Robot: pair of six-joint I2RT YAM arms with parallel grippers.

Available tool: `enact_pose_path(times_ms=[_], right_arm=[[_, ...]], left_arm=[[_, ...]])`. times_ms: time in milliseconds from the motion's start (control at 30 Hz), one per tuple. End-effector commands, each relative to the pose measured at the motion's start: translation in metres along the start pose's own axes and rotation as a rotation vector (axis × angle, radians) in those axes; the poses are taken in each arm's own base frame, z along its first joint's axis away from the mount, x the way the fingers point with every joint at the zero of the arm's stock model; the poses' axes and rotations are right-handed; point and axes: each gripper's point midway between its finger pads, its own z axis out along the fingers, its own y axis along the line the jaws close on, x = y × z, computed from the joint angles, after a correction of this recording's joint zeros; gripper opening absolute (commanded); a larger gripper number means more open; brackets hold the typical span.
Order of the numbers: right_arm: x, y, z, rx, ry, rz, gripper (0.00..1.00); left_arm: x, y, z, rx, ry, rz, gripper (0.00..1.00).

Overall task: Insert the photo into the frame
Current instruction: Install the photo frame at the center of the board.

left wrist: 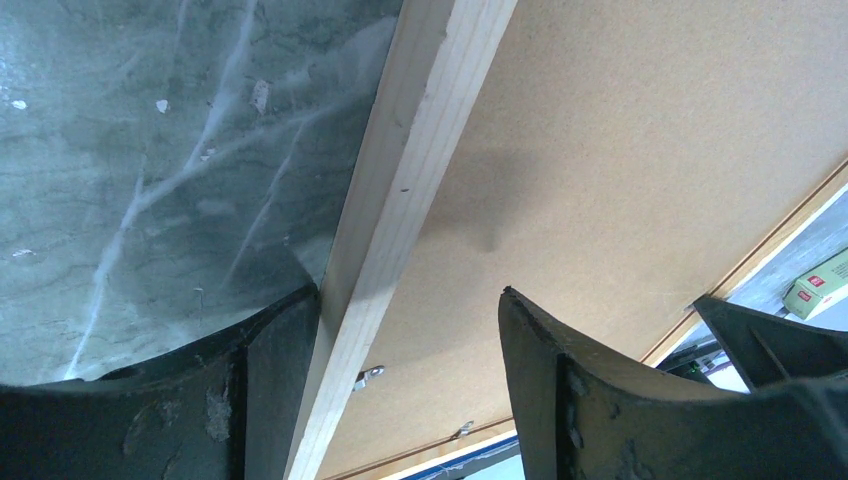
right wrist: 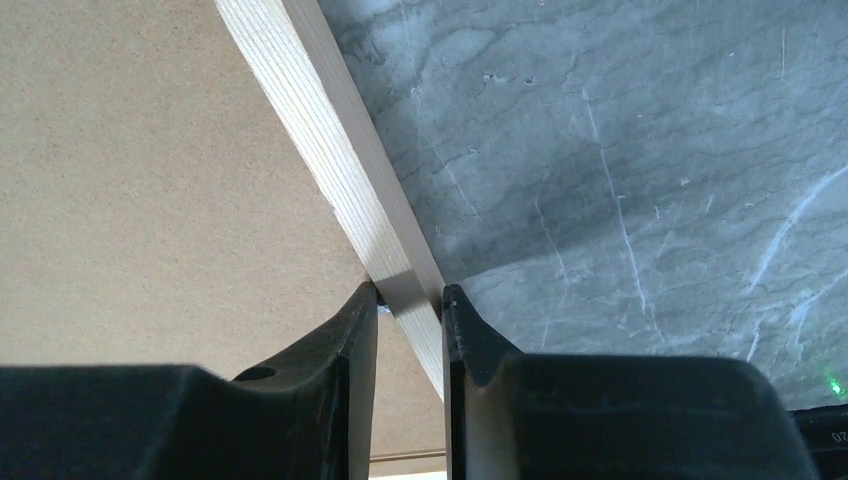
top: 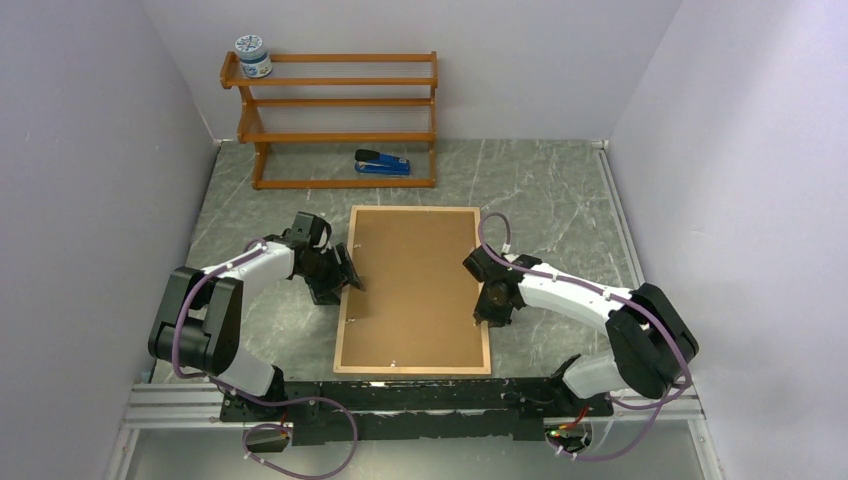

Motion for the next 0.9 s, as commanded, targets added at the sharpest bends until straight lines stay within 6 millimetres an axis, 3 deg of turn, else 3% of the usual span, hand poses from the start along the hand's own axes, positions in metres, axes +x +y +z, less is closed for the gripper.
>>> enact_pose_path(times_ms=[0,200,233,333,433,600,867], right_arm=[[-0.007,0.015,-0.001,-0.066,-0.029,0.014,0.03],[-0.017,0.016,-0.008,-0.052,-0.061,0.017,0.00],[-0.021,0.017,-0.012,-0.049,-0.077,0.023,0.08],[-0.035,0.014,-0.022,-0.019,-0.120,0.053,0.45],[-0.054,0.016,-0.028,-0.022,-0.151,0.076,0.59],[-0.092,0.031,-0.028,-0.059,-0.182,0.078,0.64],[-0.156,0.047,-0.006,-0.048,-0.205,0.065,0.65]], left_arm=[[0.008,0.001,0.010,0.010,0.042,0.001,0.72],[0.006,0.001,0.007,0.002,0.032,0.002,0.72],[0.005,0.001,0.006,-0.002,0.027,0.003,0.72],[0.003,0.001,0.003,-0.013,0.019,0.008,0.72],[-0.003,0.000,-0.001,-0.023,0.003,0.015,0.73],[-0.018,-0.004,-0.011,-0.020,-0.036,0.016,0.74],[-0.051,-0.010,-0.021,-0.003,-0.085,0.002,0.84]])
